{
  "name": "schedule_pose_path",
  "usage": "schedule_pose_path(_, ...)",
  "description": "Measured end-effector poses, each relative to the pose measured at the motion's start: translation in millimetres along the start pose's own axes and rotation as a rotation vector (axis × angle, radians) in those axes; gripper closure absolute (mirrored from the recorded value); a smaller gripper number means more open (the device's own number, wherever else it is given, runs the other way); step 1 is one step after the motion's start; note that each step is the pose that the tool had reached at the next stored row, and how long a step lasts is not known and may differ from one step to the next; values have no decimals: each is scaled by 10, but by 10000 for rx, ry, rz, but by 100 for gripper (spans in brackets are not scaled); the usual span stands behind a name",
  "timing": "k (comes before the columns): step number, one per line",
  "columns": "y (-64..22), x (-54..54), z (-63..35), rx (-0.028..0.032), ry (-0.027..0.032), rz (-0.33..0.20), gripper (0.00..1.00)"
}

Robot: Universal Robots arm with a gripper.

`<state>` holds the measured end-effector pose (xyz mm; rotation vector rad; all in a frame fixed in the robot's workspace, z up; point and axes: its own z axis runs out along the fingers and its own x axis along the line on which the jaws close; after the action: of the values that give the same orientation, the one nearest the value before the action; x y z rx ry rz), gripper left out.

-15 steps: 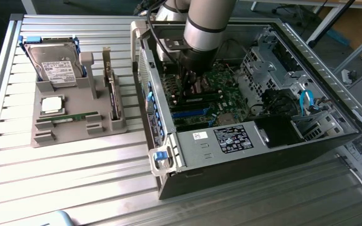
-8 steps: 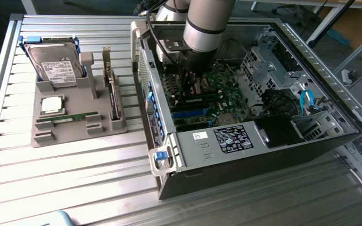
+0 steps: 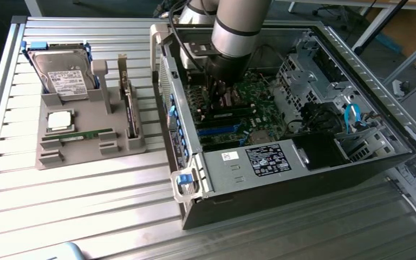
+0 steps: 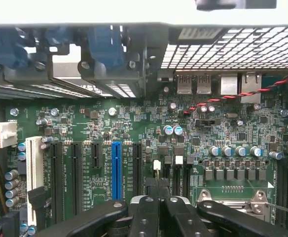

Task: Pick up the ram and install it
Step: 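Press down the ram until it locks into place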

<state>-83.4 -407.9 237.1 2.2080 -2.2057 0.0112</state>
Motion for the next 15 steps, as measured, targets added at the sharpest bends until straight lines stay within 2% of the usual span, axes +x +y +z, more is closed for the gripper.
schedule_pose_path(10, 1, 2, -123, 0, 1, 0, 90)
schedule_pose_path(15, -13, 3, -151, 0, 32, 0, 90)
